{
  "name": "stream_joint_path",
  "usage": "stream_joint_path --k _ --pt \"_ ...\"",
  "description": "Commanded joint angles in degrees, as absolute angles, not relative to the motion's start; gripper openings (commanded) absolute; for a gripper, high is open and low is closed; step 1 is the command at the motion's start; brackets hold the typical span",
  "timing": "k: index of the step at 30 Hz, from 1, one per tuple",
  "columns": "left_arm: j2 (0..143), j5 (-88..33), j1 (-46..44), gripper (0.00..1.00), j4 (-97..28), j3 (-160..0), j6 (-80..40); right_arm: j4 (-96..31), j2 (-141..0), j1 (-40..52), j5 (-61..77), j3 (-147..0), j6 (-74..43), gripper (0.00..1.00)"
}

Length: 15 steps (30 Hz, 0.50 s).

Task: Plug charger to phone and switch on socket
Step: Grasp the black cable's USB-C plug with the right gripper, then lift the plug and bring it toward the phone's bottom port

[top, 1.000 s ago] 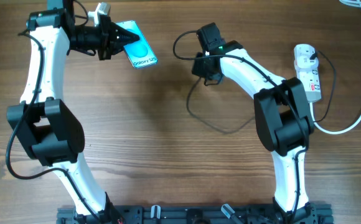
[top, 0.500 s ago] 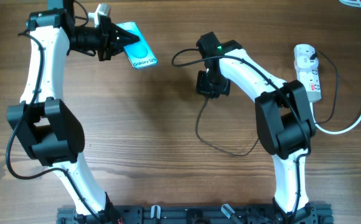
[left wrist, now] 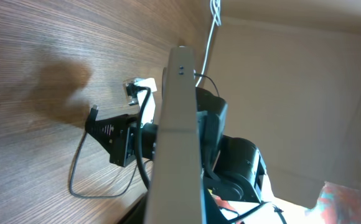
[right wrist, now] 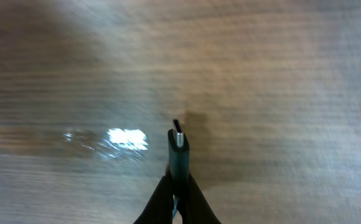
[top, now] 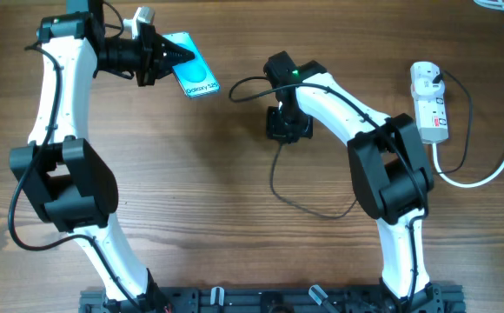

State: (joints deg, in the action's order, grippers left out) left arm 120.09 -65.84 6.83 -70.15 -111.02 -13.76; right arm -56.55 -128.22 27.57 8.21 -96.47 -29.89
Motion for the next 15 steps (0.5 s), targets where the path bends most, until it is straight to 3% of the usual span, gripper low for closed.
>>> stream_joint_path --k 1,9,15 --pt "118.8 -65.9 6.9 0.04 -70.3 -111.8 -12.3 -54.7 -120.8 27.7 14.9 -95.8 -21.6 0.04" --pt "118.8 -65.9 6.9 0.04 -70.3 -111.8 -11.9 -54.9 -103.0 25.4 45.9 -95.8 -2.0 0.04" --pt "118.8 -66.1 6.2 0.04 -71.9 -111.8 -4.7 -58.2 -101.8 24.5 66.8 -92.0 10.6 0.05"
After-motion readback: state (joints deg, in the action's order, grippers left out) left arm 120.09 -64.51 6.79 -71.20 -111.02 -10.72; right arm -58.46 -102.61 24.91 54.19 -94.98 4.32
